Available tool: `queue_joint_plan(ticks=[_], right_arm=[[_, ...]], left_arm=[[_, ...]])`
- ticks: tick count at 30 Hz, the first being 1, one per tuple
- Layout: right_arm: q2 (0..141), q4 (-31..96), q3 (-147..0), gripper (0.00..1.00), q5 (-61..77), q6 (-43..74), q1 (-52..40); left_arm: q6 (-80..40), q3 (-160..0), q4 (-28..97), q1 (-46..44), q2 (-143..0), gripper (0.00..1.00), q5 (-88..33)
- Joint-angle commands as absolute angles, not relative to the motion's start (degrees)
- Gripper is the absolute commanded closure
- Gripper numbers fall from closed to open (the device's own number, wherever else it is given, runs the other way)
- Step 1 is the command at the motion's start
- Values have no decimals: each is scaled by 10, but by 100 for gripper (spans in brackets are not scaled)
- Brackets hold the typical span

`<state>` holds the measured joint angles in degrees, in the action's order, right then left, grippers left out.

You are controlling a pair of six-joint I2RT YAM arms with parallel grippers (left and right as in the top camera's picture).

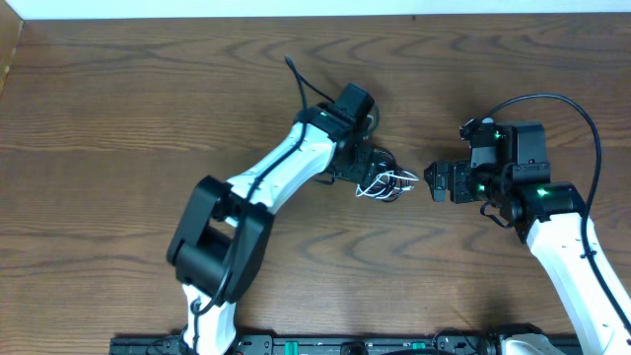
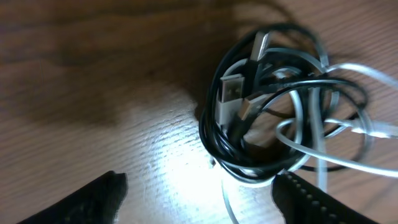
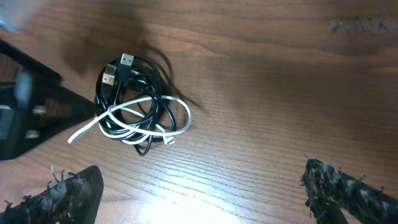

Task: Untangle cables
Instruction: 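Reach left gripper down and grasp the black-white cable bundle, then bring right gripper to the bundle and grasp a black cable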

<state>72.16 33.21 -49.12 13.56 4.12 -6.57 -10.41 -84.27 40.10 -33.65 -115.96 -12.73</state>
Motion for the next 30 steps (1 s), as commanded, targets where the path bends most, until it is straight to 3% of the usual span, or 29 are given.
queue_joint_plan(ticks=[1, 4, 7, 9, 10, 17, 30], right_arm=[[724, 334, -501, 1, 141, 47, -69], [724, 336, -501, 1, 141, 47, -69], [724, 337, -501, 1, 141, 47, -69], [724, 338, -501, 1, 141, 47, -69], [724, 339, -501, 1, 141, 47, -69], [724, 341, -501, 1, 141, 47, -69], [734, 339, -501, 1, 231, 47, -69]], left_arm=[[-106, -850, 395, -345, -1191, 23, -135], [-111, -850, 391, -351, -1211, 32, -153], [-112, -850, 393, -356, -1224, 57, -163], [-112, -850, 400, -356, -1224, 87, -163], [-112, -850, 402, -356, -1222, 92, -163], [-112, -850, 436, -336, -1180, 93, -180], [-93, -850, 472, -327, -1086, 93, -387]])
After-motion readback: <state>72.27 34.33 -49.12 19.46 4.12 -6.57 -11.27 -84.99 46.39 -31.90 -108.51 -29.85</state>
